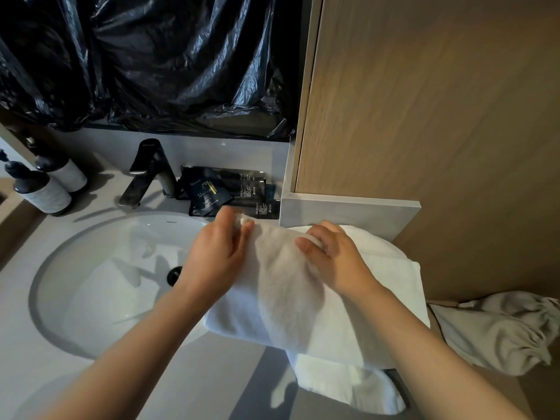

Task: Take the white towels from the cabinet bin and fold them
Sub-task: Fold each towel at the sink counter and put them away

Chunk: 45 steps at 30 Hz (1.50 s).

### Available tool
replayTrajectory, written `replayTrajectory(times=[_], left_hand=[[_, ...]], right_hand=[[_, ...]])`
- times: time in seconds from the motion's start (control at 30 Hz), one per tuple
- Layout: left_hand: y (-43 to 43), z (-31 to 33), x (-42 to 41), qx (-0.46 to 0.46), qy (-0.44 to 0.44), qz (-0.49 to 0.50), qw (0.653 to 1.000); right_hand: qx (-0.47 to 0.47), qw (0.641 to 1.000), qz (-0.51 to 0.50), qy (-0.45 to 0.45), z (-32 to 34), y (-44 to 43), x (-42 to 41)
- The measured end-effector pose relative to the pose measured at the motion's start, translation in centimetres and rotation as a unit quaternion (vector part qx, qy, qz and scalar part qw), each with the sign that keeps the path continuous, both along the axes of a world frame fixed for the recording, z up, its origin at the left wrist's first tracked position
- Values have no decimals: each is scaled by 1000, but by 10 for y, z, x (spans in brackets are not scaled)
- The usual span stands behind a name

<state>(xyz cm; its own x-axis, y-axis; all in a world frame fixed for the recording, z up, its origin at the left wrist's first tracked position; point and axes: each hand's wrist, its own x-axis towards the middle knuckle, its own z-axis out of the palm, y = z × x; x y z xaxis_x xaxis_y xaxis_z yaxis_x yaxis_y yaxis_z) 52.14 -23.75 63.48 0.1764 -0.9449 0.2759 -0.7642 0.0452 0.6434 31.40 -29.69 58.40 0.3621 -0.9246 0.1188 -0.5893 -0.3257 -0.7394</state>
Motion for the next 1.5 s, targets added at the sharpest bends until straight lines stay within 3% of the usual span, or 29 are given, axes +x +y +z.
replayTrajectory(times=[0.07,0.17,0.23,0.3,0.4,0.5,0.57,0.7,0.83,0.93,1.0,1.13,1.2,1.3,1.5], left_hand=[[1,-4,0,9,24,42,999],[-1,-20,3,124,174,116,970],[5,-32,3,189,209,87,955],[16,-35,-2,209,156,59,964],[27,-31,-9,148,108,75,980],[26,-20,-12,76,91,69,991],[22,-13,-11,58,75,68,993],[15,-6,1,62,41,73,995],[10,1,12,159,1,32,987],[-3,13,-3,94,-84,-33,991],[-15,21,-30,54,-162,-129,977],[-45,13,-74,168,-319,-225,905],[-53,12,-73,213,-326,-230,892],[-51,20,-64,220,-295,-237,899],[-29,81,-64,88,-298,-219,925]], right_hand=[[-13,1000,10,26,3,-3,-9],[-37,992,20,116,-1,-7,-29],[-31,992,2,125,-4,-4,-37],[-26,994,-10,103,-4,0,-38],[-22,996,-13,91,0,4,-36],[-77,984,18,159,1,1,-43],[-67,981,43,174,-5,-2,-56],[-57,978,52,196,-17,-9,-103],[-52,971,45,230,-15,-10,-140],[-54,973,41,218,-8,-1,-142],[-54,976,45,204,-4,3,-138],[-20,974,59,216,8,2,-141],[2,972,67,225,17,2,-148],[-2,978,60,201,33,10,-155],[-134,975,38,173,93,10,-160]])
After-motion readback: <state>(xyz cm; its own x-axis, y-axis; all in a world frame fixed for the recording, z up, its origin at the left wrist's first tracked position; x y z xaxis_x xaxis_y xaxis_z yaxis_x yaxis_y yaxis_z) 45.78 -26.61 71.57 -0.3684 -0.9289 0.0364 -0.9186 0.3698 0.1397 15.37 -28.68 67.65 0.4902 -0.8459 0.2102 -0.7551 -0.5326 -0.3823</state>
